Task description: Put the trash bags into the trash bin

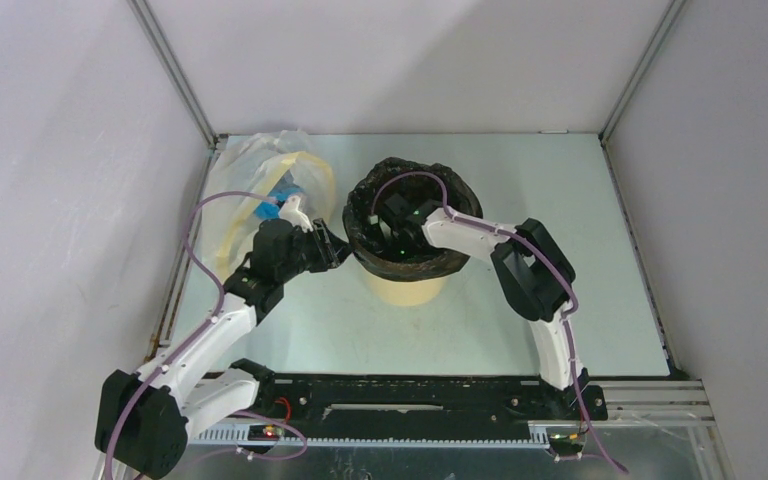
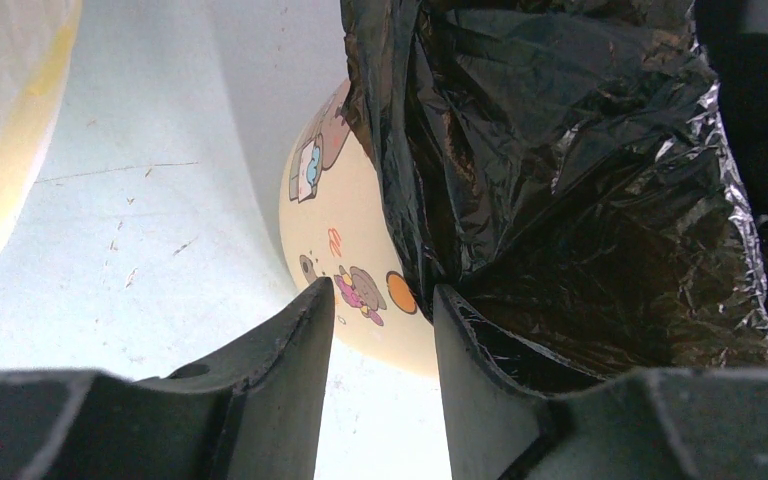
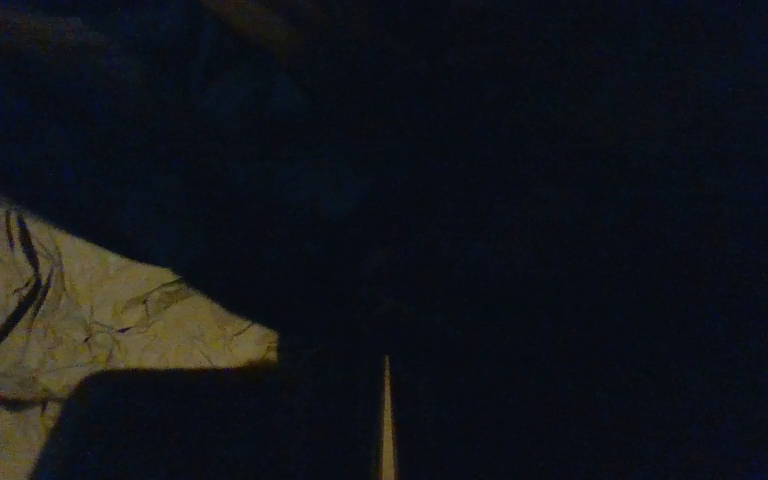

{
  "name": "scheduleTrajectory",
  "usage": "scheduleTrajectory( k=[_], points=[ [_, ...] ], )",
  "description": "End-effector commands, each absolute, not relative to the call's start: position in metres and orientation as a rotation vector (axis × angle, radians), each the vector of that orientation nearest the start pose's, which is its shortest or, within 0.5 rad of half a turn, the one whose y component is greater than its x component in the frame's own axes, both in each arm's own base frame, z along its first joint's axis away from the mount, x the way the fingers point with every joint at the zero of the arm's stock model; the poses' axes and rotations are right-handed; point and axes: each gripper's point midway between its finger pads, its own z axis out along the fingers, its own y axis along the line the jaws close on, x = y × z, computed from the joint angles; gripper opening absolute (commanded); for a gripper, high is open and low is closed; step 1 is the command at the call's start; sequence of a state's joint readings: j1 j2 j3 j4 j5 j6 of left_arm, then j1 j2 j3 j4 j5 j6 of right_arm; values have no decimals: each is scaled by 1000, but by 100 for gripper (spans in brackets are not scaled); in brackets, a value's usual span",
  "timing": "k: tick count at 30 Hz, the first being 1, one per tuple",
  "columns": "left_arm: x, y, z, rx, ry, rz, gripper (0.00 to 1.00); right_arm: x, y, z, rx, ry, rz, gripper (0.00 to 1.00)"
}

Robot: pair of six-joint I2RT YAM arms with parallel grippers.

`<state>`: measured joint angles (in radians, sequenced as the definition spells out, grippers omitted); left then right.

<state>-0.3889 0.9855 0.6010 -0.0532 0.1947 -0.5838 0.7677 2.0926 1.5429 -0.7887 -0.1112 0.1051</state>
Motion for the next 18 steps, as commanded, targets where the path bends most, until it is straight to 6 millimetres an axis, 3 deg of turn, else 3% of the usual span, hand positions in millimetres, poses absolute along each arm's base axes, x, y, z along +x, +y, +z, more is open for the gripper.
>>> scheduleTrajectory(
  k=[1,13,18],
  points=[
    [286,-182,186,-33,2019,-839,48,286,308,47,-936,2690,341,0],
    [286,-183,187,-32,2018,-840,48,298,307,113,-863,2531,354,0],
    [286,-183,188,-31,2017,-838,48,316,293,129,-802,2509,269,0]
  ],
)
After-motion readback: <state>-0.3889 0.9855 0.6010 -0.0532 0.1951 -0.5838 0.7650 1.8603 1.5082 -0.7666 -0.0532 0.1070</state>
